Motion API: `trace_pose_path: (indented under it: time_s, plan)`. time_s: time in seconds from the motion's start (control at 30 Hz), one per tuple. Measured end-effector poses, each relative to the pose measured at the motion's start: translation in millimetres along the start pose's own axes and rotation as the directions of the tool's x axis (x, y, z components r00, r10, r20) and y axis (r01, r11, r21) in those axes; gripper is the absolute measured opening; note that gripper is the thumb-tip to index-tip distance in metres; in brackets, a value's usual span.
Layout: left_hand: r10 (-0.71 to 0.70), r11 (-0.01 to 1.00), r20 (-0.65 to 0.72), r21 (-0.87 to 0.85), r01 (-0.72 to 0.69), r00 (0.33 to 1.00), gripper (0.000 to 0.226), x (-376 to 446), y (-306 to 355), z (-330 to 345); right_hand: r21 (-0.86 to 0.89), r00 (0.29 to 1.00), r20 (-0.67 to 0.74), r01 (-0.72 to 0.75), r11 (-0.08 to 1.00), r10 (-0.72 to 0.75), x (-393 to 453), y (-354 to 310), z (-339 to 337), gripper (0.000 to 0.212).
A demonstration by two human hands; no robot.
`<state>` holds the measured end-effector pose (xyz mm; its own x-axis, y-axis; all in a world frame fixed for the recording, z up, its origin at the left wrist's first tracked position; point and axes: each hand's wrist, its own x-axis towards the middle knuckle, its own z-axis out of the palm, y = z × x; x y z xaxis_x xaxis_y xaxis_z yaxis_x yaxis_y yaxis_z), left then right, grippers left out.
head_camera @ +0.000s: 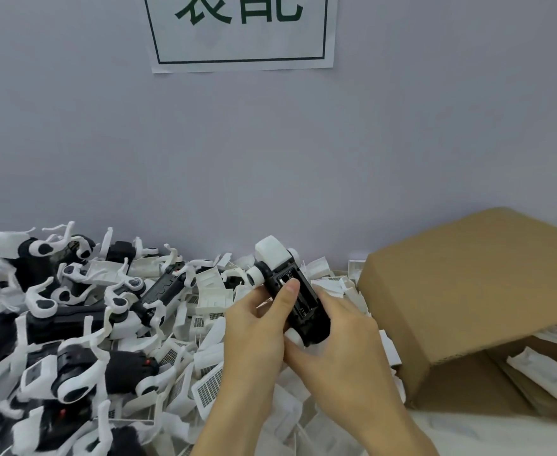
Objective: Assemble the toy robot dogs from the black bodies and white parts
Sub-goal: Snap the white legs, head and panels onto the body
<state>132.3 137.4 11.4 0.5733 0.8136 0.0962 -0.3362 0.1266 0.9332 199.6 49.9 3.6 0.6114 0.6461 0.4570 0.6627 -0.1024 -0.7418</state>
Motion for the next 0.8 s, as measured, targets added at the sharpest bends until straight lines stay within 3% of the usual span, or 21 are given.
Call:
trace_pose_path:
  time_s: [0.2,0.33,0.57,0.73,0.8]
  plan:
    - [0.036,0.998,0.025,0.057,-0.037,0.999,0.034,-2.0,-2.0,2.8,-0.023,0.998,-0.056,0.001,1.0,-0.002,-0.5,3.3,-6.0,0.03]
    - [0.039,0.994,0.011,0.098,-0.04,0.999,0.016,-1.8,-2.1,2.4,0.013,1.0,-0.022,-0.017,1.0,0.017,-0.2,5.2,-3.5,0.029]
    - [0.113,0.985,0.025,0.125,-0.115,0.993,0.012,0.2,-2.2,-1.5,0.105,0.986,0.166,-0.012,0.994,-0.006,1.5,6.2,-9.3,0.047]
    - [0.252,0.912,0.174,0.287,-0.294,0.952,0.023,-2.3,-5.0,1.1,0.348,0.998,0.026,-0.061,0.935,0.056,7.1,6.9,-26.6,0.057]
    - [0.283,0.839,0.256,0.401,-0.368,0.924,0.024,-3.9,-9.0,2.4,0.386,0.996,0.001,-0.087,0.918,0.094,6.8,5.7,-26.3,0.075]
